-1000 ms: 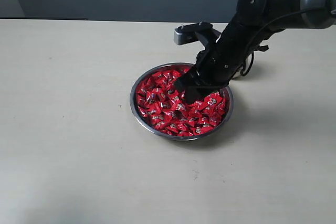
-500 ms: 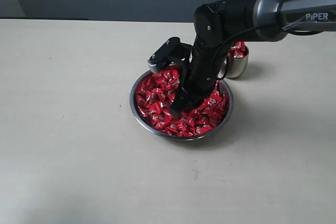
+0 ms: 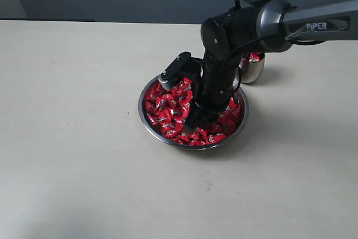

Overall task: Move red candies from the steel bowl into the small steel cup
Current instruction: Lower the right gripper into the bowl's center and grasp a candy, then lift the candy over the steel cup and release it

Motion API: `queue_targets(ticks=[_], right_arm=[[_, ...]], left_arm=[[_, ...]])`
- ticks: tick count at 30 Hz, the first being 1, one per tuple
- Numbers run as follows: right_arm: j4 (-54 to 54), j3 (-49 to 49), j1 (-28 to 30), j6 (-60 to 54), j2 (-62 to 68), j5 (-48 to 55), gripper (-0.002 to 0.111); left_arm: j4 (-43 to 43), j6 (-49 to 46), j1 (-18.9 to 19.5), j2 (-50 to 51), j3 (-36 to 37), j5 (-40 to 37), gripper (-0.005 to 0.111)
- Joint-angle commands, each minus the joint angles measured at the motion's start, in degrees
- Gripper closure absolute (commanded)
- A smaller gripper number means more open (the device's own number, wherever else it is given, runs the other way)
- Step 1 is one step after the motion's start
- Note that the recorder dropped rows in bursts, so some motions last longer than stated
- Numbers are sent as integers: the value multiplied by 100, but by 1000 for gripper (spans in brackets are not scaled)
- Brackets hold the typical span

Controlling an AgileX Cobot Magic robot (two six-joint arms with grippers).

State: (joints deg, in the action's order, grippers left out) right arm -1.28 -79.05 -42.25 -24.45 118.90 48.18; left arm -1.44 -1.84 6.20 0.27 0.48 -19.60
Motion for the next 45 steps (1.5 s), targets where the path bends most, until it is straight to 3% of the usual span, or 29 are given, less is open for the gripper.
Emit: queue_targets(ticks=[1,8,25,30,34,45], right_arm=[[247,-38,-7,136,-3,-64,79],[284,-38,-7,151,-3,-77,109],[406,-463,-7,654,-374,267,109],[1336,-463,-7,1182,-503,508,109],[1362,-463,20,1304,-739,403,109],[848,-463,737,1460,-1198,197,109]], left_arm=[[-11,15,-2,-27,-48,46,106],[-11,15,-2,-27,-48,46,106],[-11,15,-2,-27,-48,46,106],[-11,15,-2,-27,-48,46,106],[-11,15,-2,-27,-48,46,106],[-11,15,-2,-27,-48,46,106]])
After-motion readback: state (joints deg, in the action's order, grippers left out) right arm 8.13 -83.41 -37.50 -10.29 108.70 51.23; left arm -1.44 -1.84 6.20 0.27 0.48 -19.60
